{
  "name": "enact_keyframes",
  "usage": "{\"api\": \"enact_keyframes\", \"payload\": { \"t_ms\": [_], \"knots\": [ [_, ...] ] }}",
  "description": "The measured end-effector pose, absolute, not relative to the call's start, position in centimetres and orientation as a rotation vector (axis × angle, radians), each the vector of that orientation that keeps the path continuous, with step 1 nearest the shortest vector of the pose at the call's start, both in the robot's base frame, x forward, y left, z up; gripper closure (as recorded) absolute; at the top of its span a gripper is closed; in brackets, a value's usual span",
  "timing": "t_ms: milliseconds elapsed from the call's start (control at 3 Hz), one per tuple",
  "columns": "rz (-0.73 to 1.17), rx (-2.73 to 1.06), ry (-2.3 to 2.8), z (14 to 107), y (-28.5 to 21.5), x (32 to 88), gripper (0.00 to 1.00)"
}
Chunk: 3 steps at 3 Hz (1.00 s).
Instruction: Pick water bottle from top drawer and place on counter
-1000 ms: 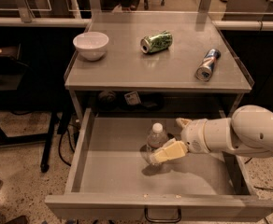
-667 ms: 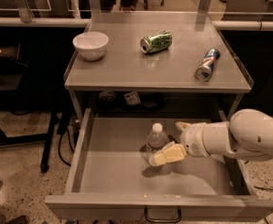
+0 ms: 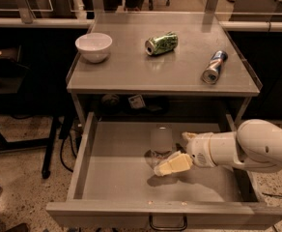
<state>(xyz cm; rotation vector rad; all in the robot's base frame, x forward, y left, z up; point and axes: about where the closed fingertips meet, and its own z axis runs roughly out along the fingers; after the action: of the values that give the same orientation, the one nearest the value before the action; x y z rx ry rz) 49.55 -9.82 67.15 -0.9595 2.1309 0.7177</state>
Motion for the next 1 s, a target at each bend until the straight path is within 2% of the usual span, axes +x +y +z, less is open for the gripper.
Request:
{"api": "enact_keyframes", "payload": {
  "t_ms": [333,667,1000],
  "knots": [
    [0.703,-1.049,2.031,69.42,-7.59,50.38,0.0],
    [0.703,-1.049,2.031,69.42,-7.59,50.38,0.0],
    [0.703,-1.049,2.031,69.42,-7.58,50.38,0.19]
  ]
}}
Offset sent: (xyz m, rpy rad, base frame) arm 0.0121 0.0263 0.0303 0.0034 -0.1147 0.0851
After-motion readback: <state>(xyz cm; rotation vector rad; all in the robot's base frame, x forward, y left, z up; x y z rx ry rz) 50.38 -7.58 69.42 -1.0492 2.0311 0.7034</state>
